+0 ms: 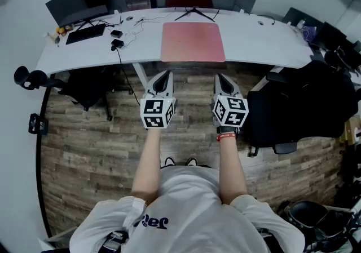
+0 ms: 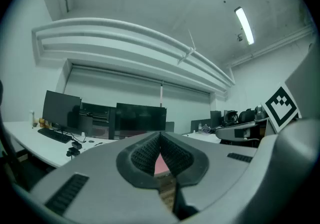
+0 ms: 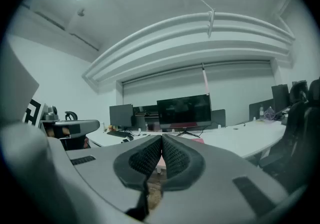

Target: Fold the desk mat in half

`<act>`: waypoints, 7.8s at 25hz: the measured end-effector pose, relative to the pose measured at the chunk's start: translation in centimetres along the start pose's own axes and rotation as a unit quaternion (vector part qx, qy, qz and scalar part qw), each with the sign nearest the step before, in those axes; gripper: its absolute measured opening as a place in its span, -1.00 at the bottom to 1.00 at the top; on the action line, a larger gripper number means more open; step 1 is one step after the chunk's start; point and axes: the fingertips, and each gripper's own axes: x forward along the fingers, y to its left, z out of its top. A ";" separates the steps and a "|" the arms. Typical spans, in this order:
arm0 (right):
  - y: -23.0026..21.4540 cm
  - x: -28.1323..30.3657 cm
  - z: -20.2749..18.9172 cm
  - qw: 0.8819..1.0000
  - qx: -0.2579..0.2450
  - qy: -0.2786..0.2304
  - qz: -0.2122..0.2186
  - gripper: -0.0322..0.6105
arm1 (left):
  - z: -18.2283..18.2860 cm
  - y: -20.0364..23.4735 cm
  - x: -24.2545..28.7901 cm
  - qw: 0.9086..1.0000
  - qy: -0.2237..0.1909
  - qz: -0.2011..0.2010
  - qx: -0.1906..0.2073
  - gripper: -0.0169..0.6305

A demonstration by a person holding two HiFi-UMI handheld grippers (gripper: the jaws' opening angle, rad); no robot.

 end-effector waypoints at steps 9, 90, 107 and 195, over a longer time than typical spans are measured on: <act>-1.9 -0.5 0.0 1.000 -0.003 0.003 0.013 -0.86 | 0.4 -2.3 1.1 1.000 0.000 0.017 0.015 -0.89; -9.6 37.4 -19.6 0.965 0.139 0.221 -0.020 -0.49 | -26.7 14.6 33.0 0.953 0.247 -0.043 -0.171 -0.49; -12.6 40.2 -26.8 0.932 0.247 0.265 -0.019 -0.34 | -33.4 13.1 35.8 0.900 0.331 -0.041 -0.280 -0.23; -15.9 48.5 -24.1 0.824 0.532 0.194 -0.016 -0.80 | -31.8 16.4 44.3 0.768 0.256 0.047 -0.585 -0.85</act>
